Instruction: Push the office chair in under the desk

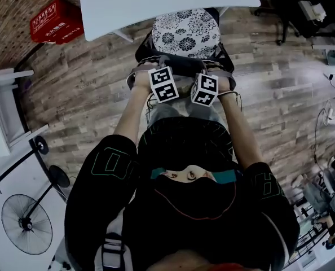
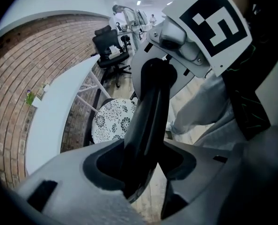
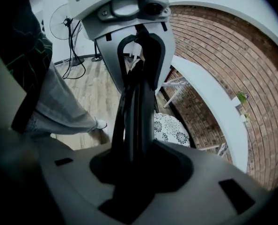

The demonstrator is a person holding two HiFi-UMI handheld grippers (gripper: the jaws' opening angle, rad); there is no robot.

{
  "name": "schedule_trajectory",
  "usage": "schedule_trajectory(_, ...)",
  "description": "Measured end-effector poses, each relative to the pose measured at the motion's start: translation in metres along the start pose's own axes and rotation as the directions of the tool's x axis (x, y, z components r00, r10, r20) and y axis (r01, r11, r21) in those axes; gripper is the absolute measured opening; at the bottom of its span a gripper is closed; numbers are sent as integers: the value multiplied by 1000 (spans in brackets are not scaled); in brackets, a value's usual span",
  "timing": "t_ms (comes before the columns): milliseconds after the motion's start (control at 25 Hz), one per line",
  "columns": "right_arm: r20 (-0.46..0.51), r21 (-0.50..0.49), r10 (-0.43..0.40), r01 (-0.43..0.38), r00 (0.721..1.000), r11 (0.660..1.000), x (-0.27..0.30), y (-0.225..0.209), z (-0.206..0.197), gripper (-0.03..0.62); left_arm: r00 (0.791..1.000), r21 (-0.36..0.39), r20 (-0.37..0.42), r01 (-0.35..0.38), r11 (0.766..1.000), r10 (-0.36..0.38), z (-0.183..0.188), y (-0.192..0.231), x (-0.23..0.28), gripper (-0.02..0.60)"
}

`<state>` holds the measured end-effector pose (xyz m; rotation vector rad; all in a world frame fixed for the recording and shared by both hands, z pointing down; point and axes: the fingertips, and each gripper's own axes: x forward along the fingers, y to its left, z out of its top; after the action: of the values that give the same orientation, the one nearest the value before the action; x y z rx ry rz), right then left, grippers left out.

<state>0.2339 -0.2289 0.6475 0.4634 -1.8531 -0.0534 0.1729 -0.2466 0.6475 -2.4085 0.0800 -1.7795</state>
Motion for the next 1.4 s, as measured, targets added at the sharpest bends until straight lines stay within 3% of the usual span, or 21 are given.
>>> schedule_trajectory(360,23,-65,-15,17,1000,998,-1,7,0,117,999,-15,-47,-7,1000,6,-3,-9,-1,204)
schedule_trajectory(600,58,-210,30,-17,998,977,-12,32,-11,121,995,-146,-99,-10,989,-5,2,-51,-5,199)
schedule_trajectory(760,67,-261,45,-26,997,965,-15,37,-15,126,991,-186,-130,-39,982,15,6,-60,-4,198)
schedule_trajectory(920,72,-275,63,-41,995,961,-17,35,-20,130,992,-201,-123,-31,979,6,12,-61,-2,199)
schedule_trajectory(1400,81,-293,60,-33,995,955,-10,-24,-39,155,991,-217,-106,-102,971,80,40,-12,13,193)
